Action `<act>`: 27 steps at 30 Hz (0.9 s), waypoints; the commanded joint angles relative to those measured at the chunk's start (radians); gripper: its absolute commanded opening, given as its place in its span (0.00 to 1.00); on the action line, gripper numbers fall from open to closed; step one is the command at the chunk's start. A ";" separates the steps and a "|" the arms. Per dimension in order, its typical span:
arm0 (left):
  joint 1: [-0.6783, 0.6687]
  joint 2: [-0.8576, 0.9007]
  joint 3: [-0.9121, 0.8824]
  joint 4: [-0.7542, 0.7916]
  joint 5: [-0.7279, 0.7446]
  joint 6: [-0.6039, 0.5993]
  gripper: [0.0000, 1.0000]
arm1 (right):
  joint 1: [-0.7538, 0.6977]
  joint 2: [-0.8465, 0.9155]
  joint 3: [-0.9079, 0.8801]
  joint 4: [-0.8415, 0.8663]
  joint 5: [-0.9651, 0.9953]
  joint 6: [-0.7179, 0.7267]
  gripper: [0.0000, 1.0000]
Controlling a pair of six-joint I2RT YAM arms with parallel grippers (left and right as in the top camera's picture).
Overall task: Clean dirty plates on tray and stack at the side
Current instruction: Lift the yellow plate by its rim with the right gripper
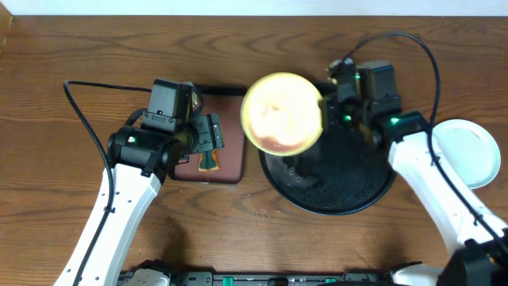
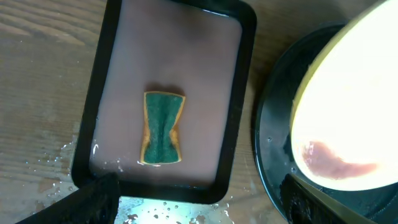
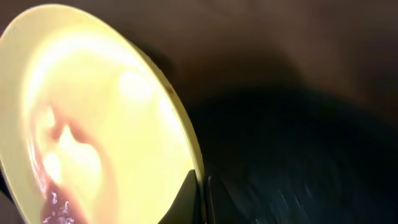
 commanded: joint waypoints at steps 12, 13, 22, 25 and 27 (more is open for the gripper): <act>0.005 -0.001 0.016 -0.004 0.012 0.010 0.84 | 0.311 0.216 0.005 0.459 0.295 -0.062 0.01; 0.005 -0.001 0.016 -0.004 0.012 0.010 0.84 | 0.323 0.220 0.005 0.471 0.310 -0.089 0.01; 0.005 -0.001 0.016 -0.005 0.012 0.010 0.84 | 0.444 0.159 0.005 0.563 0.619 -0.342 0.01; 0.005 -0.001 0.016 -0.005 0.012 0.010 0.84 | 0.468 0.129 0.005 0.586 0.696 -0.400 0.01; 0.005 -0.001 0.016 -0.005 0.012 0.010 0.84 | 0.480 0.112 0.005 0.603 0.737 -0.429 0.01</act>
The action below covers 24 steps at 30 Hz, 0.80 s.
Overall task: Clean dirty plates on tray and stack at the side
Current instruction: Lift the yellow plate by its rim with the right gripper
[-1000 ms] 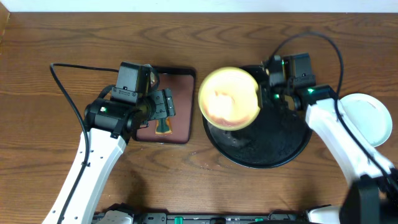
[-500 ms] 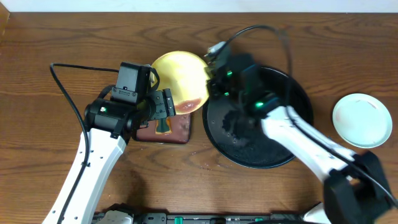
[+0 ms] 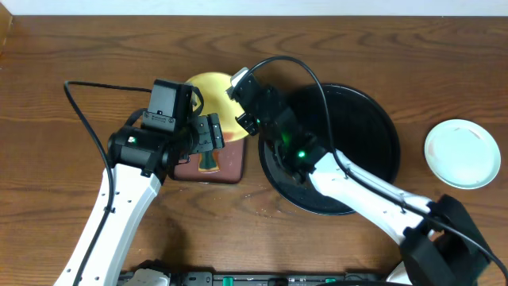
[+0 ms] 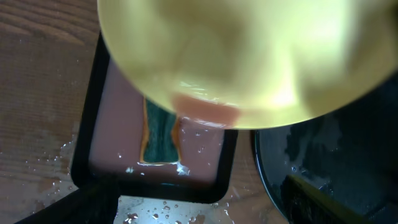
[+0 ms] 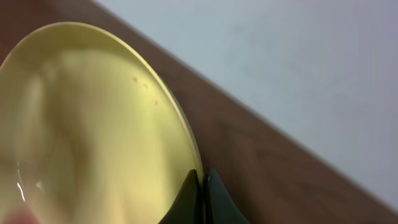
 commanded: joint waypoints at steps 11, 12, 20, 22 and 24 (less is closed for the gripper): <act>0.005 -0.001 0.016 -0.003 0.010 0.010 0.84 | 0.053 -0.097 0.010 0.092 0.172 -0.180 0.01; 0.005 -0.001 0.016 -0.002 0.010 0.010 0.84 | 0.055 -0.097 0.010 0.098 0.173 -0.190 0.01; 0.005 -0.001 0.016 -0.002 0.010 0.010 0.84 | 0.086 -0.097 0.010 0.125 0.205 -0.319 0.01; 0.005 -0.001 0.016 -0.003 0.010 0.010 0.84 | 0.090 -0.097 0.010 0.132 0.217 -0.323 0.01; 0.005 -0.001 0.016 -0.003 0.010 0.010 0.84 | 0.092 -0.097 0.010 0.135 0.220 -0.325 0.01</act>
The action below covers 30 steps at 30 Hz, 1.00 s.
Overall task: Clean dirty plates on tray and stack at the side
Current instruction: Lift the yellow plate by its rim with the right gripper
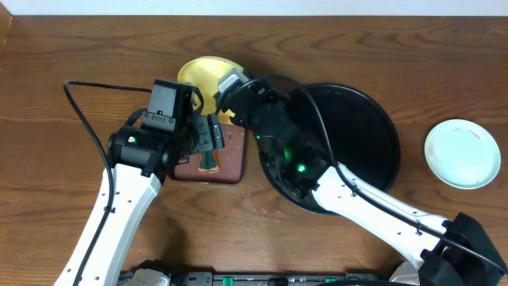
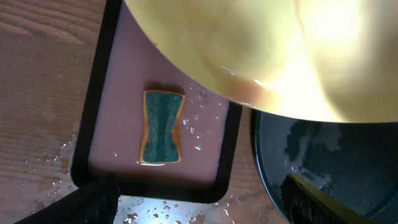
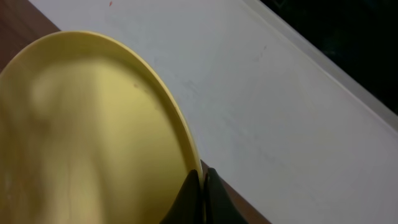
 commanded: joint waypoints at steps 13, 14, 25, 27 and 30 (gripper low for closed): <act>0.005 -0.001 0.016 -0.002 0.010 0.010 0.84 | 0.009 -0.022 0.010 0.016 0.031 -0.034 0.01; 0.005 -0.001 0.016 -0.002 0.010 0.010 0.84 | 0.009 -0.022 0.010 0.016 0.031 -0.035 0.01; 0.005 -0.001 0.016 -0.002 0.010 0.010 0.84 | 0.010 -0.022 0.010 0.014 0.031 -0.034 0.01; 0.005 -0.001 0.016 -0.002 0.010 0.010 0.84 | 0.023 -0.021 0.010 0.003 0.031 -0.063 0.01; 0.005 -0.001 0.016 -0.002 0.010 0.010 0.84 | 0.017 -0.019 0.010 0.037 0.161 -0.121 0.01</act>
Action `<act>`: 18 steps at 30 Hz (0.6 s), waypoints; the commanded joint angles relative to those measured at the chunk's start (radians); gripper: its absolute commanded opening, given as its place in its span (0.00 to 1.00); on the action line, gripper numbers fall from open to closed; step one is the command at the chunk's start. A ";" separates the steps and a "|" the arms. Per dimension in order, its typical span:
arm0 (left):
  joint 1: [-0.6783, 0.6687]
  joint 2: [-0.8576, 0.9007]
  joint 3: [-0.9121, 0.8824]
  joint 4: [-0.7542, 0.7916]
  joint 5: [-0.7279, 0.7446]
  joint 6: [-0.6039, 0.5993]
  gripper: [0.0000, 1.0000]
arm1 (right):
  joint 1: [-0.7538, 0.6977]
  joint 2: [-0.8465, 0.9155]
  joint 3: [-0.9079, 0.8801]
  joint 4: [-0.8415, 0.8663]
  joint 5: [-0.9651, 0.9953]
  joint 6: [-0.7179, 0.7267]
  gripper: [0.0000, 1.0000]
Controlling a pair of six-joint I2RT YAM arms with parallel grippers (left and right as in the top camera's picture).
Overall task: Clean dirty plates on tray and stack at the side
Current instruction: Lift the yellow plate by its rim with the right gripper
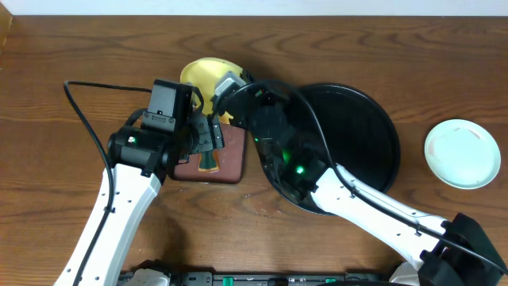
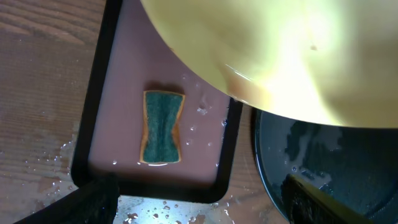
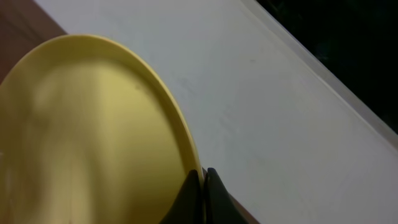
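Observation:
My right gripper (image 3: 203, 180) is shut on the rim of a yellow plate (image 1: 205, 77), holding it tilted over the far end of the brown wash tray (image 1: 226, 163). In the left wrist view the yellow plate (image 2: 292, 56) fills the top, wet, above the pinkish water. A green and orange sponge (image 2: 161, 127) lies flat in the tray. My left gripper (image 2: 196, 199) hovers open above the tray's near end, its fingers wide apart with nothing between them. The round black tray (image 1: 369, 151) sits to the right.
A white plate (image 1: 463, 152) rests on the table at the far right. Water drops are scattered on the wood by the wash tray's near edge (image 2: 155, 208). A black cable (image 1: 83, 111) loops left of the left arm.
The yellow plate shifted slightly in my right gripper's hold above the wash tray; the drips in the water have changed. My left gripper and the sponge have not moved.
At first my right gripper held the yellow plate, with a pink smear on it, above the black tray's left side. Then the plate was over the wash tray, above the sponge. After that it stood tilted at the tray's far end, where it stays.

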 commanded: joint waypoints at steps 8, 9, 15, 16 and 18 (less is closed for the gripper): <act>0.005 -0.001 0.016 -0.003 0.010 0.010 0.84 | 0.037 -0.016 0.010 0.033 0.179 0.022 0.01; 0.005 -0.001 0.016 -0.003 0.010 0.010 0.84 | 0.047 -0.016 0.010 0.000 0.121 -0.008 0.01; 0.005 -0.001 0.016 -0.002 0.010 0.010 0.84 | 0.054 -0.011 0.010 -0.016 0.141 0.041 0.01; 0.005 -0.001 0.016 -0.003 0.010 0.010 0.84 | 0.060 -0.010 0.010 -0.036 0.100 -0.014 0.01; 0.005 -0.001 0.016 -0.003 0.010 0.010 0.84 | 0.064 -0.008 0.010 -0.008 0.164 -0.050 0.01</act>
